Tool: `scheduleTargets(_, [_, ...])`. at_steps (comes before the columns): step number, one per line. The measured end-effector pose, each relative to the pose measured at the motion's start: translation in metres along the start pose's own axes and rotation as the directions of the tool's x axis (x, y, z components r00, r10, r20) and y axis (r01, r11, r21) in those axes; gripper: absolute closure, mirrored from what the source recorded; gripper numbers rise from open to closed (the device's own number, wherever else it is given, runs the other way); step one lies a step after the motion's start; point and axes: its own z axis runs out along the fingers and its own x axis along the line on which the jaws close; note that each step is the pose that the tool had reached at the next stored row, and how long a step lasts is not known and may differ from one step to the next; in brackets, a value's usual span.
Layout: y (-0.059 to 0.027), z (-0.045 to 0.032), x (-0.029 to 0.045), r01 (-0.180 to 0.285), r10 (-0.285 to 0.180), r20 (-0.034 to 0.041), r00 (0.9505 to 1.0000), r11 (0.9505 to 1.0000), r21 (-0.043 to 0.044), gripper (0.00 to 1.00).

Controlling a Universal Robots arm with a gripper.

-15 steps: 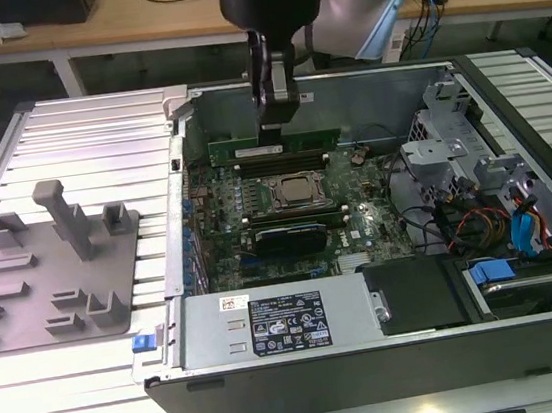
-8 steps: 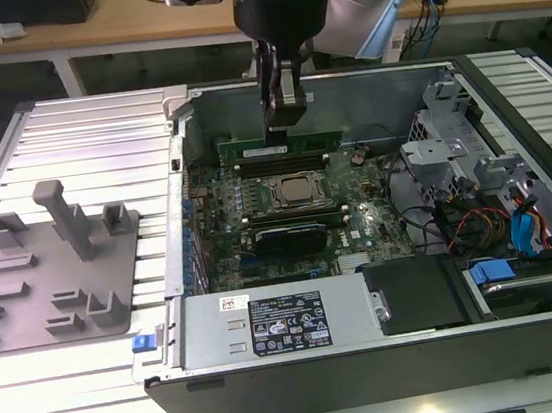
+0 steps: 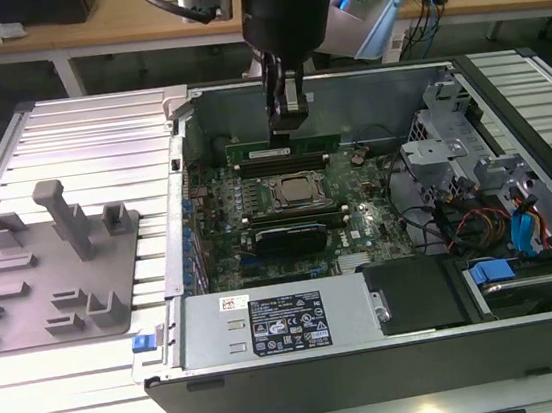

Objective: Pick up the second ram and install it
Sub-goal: 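Pick up the second ram and move it above second insertion slot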

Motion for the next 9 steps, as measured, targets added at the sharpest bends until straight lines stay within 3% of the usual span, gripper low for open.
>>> scheduleTargets(5, [-0.0026,0.0131,-0.0060,0.000,0.000,0.0002,1.0000,1.0000,0.0001,0.91])
scheduleTargets(9, [-0.0034,0.0159,-0.0063,0.000,0.000,0.0004,1.0000,1.0000,0.0001,0.91])
